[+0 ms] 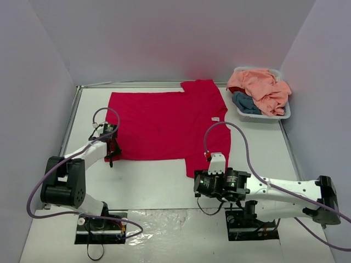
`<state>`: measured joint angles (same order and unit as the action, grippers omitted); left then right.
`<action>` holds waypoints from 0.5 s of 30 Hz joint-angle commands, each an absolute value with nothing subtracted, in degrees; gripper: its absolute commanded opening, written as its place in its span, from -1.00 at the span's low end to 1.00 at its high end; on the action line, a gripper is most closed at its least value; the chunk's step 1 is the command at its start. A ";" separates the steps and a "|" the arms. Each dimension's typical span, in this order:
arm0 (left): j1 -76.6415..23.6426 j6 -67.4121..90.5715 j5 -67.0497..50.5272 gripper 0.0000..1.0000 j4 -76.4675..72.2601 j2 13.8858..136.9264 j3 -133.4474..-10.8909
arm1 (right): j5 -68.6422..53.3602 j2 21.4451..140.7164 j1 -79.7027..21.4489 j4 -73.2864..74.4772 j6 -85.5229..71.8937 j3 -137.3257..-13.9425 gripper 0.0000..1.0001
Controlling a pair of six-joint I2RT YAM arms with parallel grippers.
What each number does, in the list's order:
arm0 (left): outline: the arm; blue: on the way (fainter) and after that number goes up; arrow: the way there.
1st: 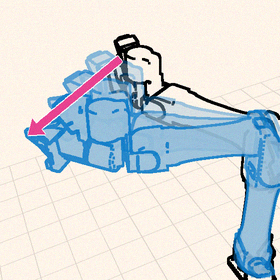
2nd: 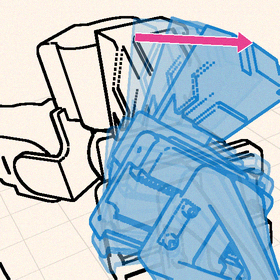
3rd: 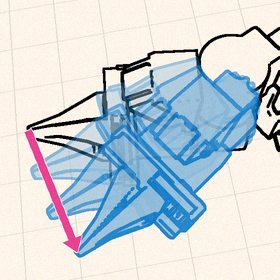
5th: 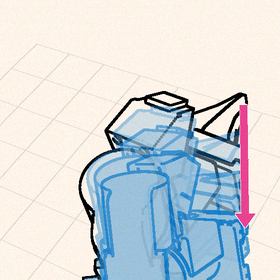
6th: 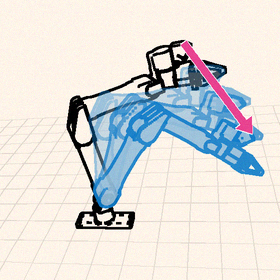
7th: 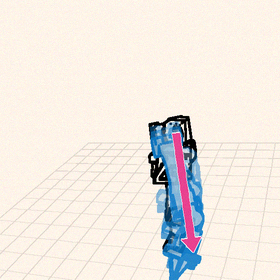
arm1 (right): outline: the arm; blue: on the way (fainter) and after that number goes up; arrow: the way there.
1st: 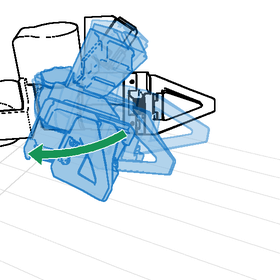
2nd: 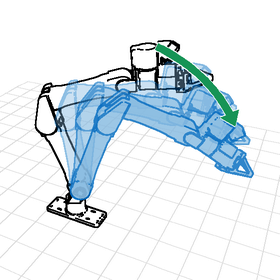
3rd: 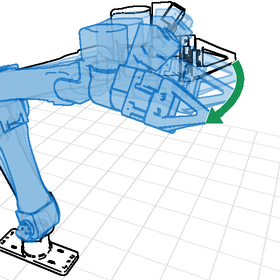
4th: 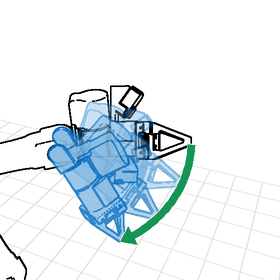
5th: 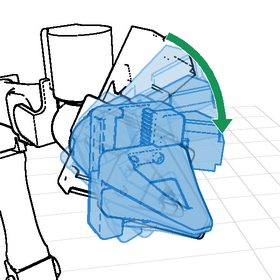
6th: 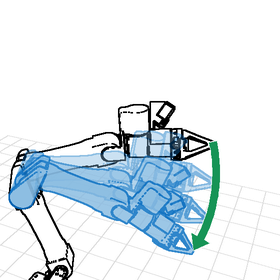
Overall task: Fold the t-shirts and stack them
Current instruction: Flatten out the tshirt
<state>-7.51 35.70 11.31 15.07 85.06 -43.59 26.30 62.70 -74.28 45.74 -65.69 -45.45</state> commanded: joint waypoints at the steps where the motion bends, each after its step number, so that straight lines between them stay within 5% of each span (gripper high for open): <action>1: -8.09 34.72 11.25 -0.54 15.03 83.23 -43.86 | 26.10 58.37 -79.35 56.58 -73.11 -46.05 1.00; 15: -8.52 34.54 11.16 -0.54 15.03 83.58 -44.03 | 23.91 62.49 -91.22 66.62 -84.37 -48.78 1.00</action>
<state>-8.14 35.05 10.76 15.07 85.03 -43.59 23.70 61.56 -88.97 60.84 -79.72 -47.16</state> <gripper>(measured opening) 0.229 0.996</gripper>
